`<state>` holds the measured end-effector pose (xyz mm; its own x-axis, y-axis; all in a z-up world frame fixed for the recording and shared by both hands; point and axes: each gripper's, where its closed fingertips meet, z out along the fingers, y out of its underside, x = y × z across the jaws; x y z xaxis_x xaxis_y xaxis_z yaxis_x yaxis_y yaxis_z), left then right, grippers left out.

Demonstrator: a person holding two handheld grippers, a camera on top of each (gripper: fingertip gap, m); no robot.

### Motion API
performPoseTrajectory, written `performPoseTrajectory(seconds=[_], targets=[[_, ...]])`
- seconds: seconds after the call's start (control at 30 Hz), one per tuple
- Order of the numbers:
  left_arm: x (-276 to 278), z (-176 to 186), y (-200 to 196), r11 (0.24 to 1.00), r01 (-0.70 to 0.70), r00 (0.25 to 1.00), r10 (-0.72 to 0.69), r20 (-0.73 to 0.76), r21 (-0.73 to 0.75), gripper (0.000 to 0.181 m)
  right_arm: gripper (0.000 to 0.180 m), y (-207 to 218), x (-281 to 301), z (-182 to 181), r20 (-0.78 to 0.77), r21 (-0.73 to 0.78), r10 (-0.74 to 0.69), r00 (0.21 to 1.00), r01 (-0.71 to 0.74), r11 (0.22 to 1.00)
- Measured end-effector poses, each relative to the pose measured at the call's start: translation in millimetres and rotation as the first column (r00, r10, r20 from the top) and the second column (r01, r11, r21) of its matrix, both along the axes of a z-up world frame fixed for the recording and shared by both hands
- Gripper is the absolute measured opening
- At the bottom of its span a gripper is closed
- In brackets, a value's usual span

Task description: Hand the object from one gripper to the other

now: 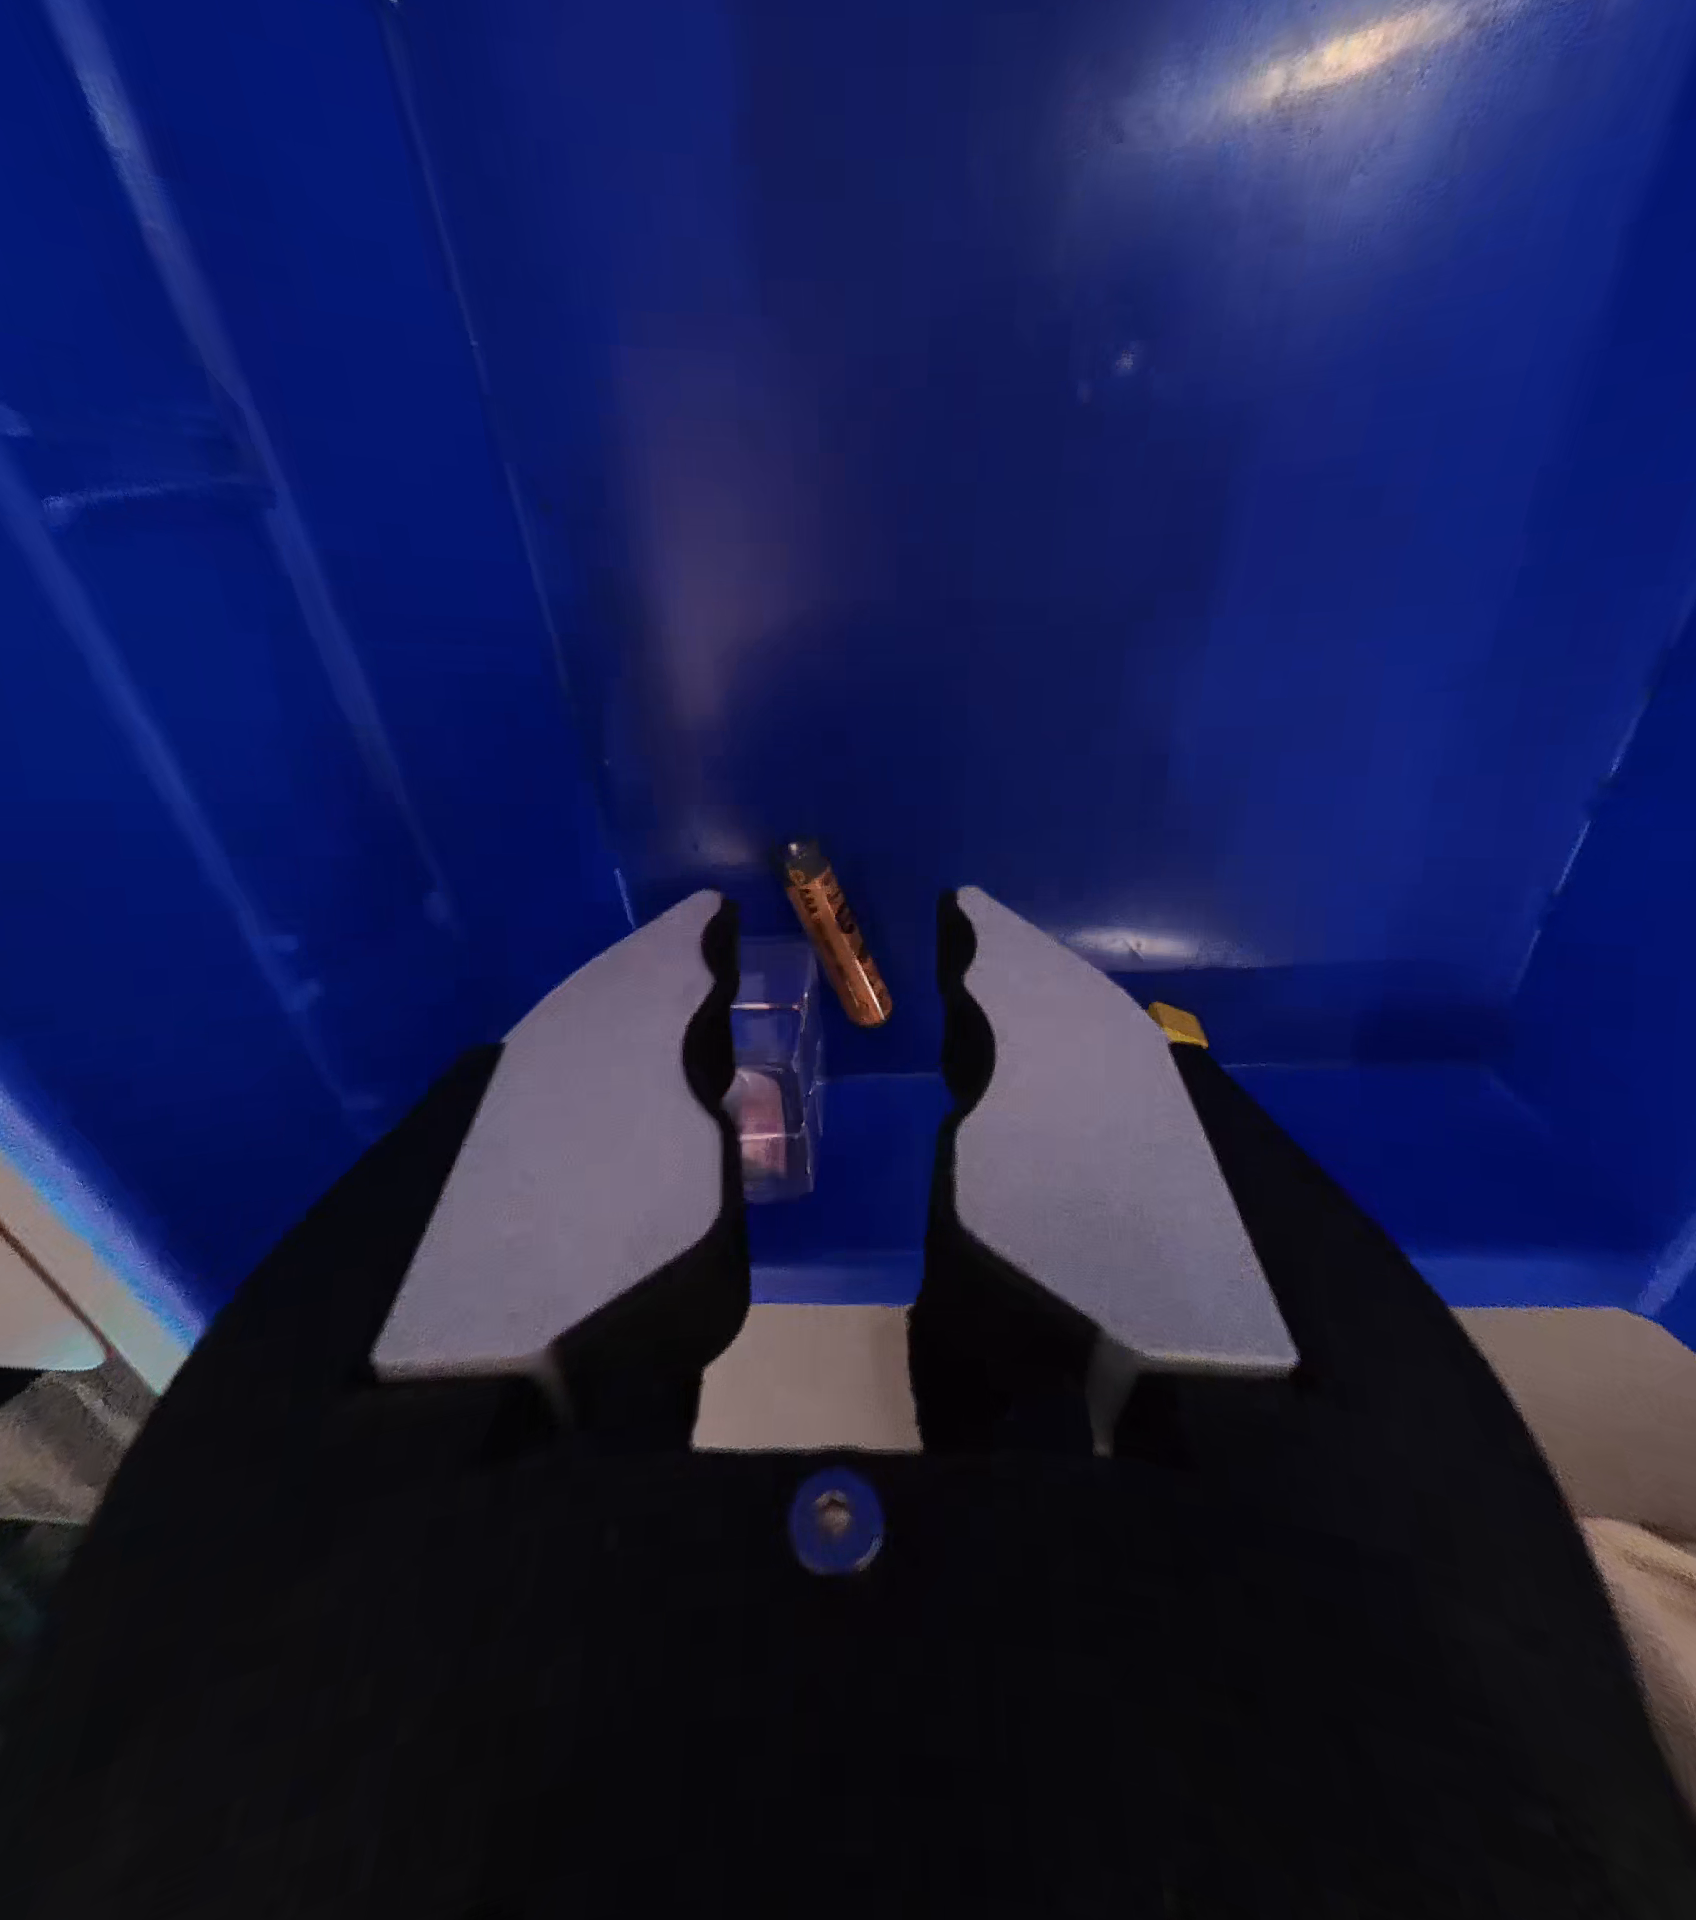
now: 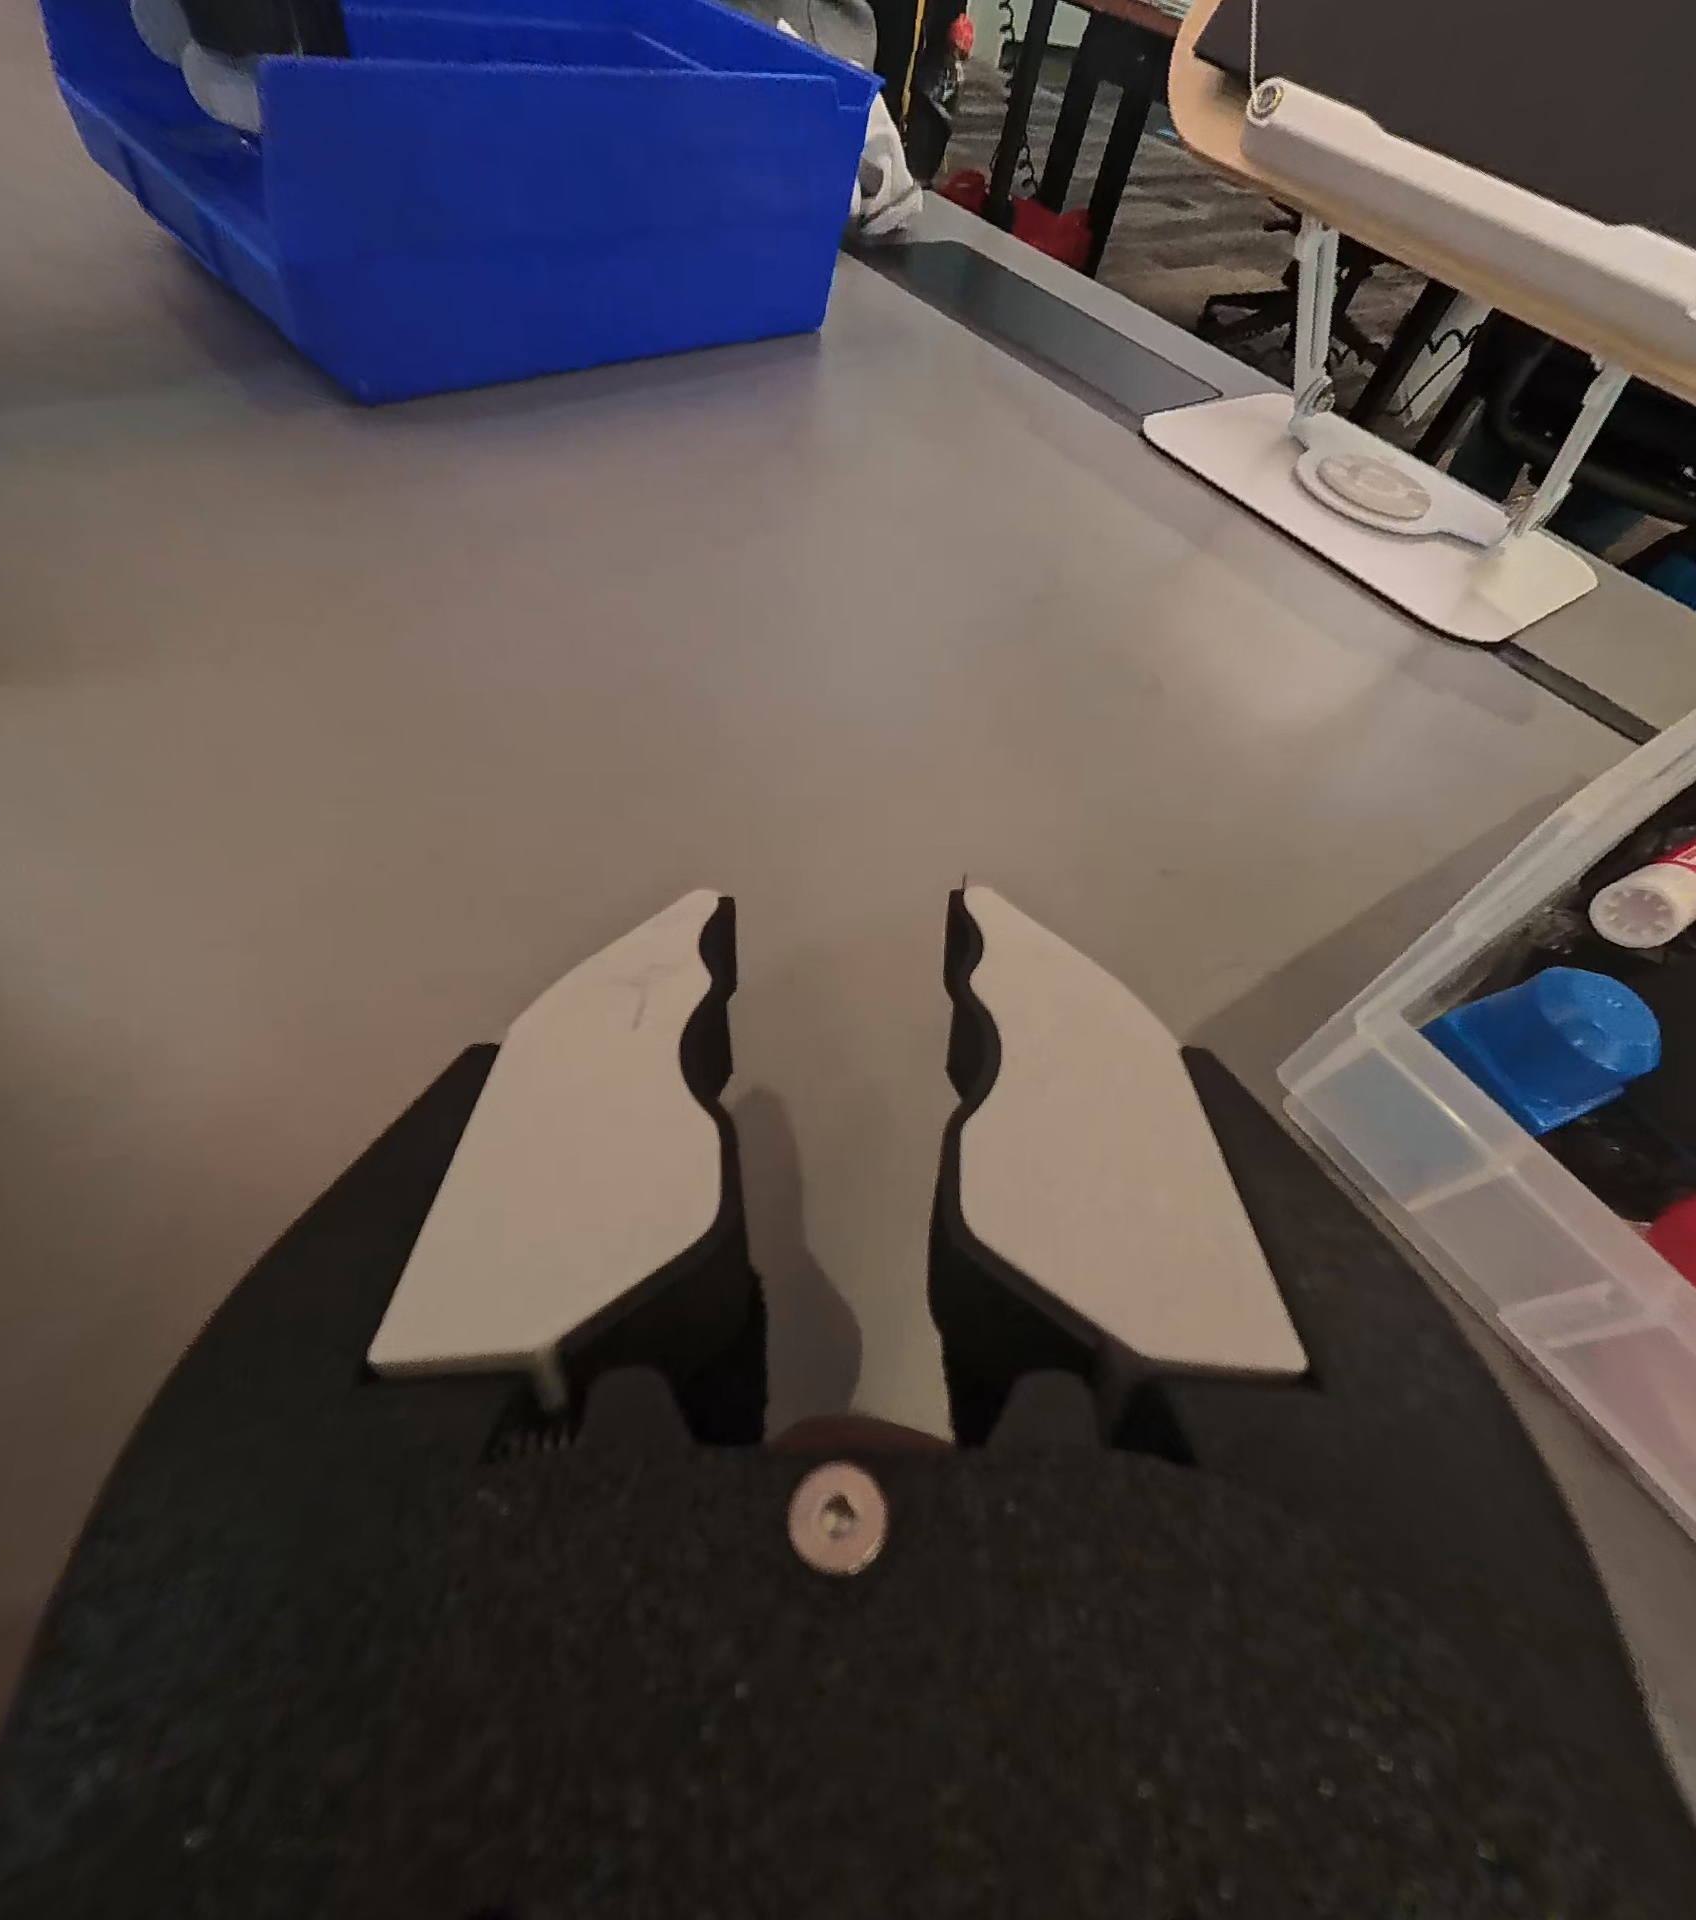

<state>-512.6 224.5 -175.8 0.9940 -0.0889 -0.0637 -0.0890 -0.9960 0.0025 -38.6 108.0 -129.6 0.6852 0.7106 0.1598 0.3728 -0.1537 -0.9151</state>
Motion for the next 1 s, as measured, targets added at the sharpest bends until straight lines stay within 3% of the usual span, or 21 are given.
performPoseTrajectory(seconds=[0.17,0.4,0.53,0.67,0.73,0.77,0.83,0.93,0.97,1.0], targets=[[-6,-15,-11,0.987,-0.022,0.999,0.018,-0.027,-0.157,0.014,0.038,-1,2,-1,-0.019,-0.026,0.005,1.000,-0.005,1.000],[-3,-15,-10,0.984,0.011,0.999,-0.018,-0.036,-0.178,0.011,0.038,0,5,1,-0.037,-0.035,-0.001,0.999,0.000,0.999],[3,2,6,0.999,0.047,0.999,-0.047,-0.009,-0.014,0.010,0.038,2,4,0,-0.053,-0.047,-0.010,0.999,0.007,0.999],[37,54,46,0.933,0.097,0.975,-0.160,0.156,0.345,0.010,0.041,13,-7,6,-0.071,-0.033,0.001,0.998,-0.003,0.999],[79,97,65,0.818,0.080,0.893,-0.313,0.324,0.570,0.010,0.044,24,-22,16,-0.119,-0.014,0.026,0.993,-0.028,1.000],[104,120,69,0.759,0.026,0.816,-0.393,0.425,0.651,0.010,0.045,33,-29,23,-0.144,0.010,0.030,0.989,-0.029,1.000],[156,167,66,0.652,-0.122,0.589,-0.560,0.583,0.749,0.010,0.049,59,-44,44,-0.200,0.074,0.013,0.980,0.002,0.997],[213,220,48,0.532,-0.392,0.312,-0.691,0.652,0.751,0.010,0.057,96,-76,96,-0.272,0.252,0.021,0.962,0.050,0.966],[227,232,40,0.504,-0.472,0.251,-0.710,0.658,0.723,0.010,0.055,105,-89,115,-0.262,0.350,0.033,0.964,0.063,0.935],[243,233,34,0.530,-0.496,0.211,-0.695,0.687,0.688,0.009,0.052,111,-101,131,-0.243,0.435,0.031,0.970,0.080,0.897]])
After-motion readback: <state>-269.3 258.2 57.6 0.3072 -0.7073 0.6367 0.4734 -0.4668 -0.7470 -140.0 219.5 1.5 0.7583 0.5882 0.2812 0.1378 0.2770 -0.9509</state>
